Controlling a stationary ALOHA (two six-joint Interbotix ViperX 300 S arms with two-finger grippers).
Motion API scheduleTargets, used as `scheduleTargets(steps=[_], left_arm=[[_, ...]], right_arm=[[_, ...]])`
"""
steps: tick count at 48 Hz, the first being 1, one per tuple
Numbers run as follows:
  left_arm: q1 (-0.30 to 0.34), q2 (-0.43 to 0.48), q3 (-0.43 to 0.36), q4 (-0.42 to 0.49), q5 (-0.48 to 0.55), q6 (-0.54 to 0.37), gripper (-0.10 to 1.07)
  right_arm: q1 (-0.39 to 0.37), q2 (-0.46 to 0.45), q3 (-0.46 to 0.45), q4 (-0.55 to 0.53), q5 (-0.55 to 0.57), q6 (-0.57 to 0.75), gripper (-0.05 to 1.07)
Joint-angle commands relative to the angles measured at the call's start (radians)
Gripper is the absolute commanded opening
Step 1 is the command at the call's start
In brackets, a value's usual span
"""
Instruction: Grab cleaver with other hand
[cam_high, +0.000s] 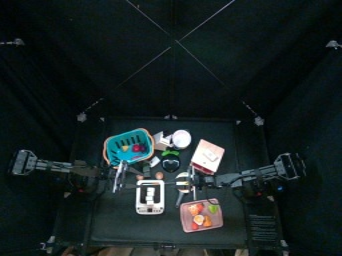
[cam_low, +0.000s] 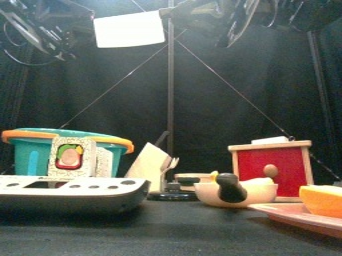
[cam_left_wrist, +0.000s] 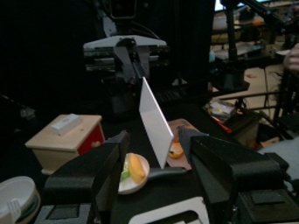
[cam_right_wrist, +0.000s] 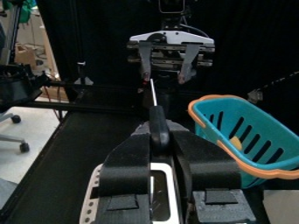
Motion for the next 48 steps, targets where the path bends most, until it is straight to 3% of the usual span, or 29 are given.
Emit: scheduleTargets(steps=[1,16,40,48], left_arm=[[-0.031,0.011,-0.008,-0.067,-0.023,0.052,0.87],[-0.084,0.067,-0.015,-0.187,-0.04,0.163,0.87],[-0.092,0.092,-0.014,-0.193,-0.084,0.166,0.85],[-0.094,0.092,-0.011,-0.193,-0.089,0.166,0.73]], right_arm=[[-0.003,-0.017,-0.028,-0.002,-0.011,0.002,0.43],[-0.005,-0.014,-0.029,-0.002,-0.037,0.002,0.43],[-0.006,0.005,-0.037,-0.002,-0.037,0.003,0.43],[-0.006,0.005,-0.037,-0.002,-0.037,0.002,0.43]])
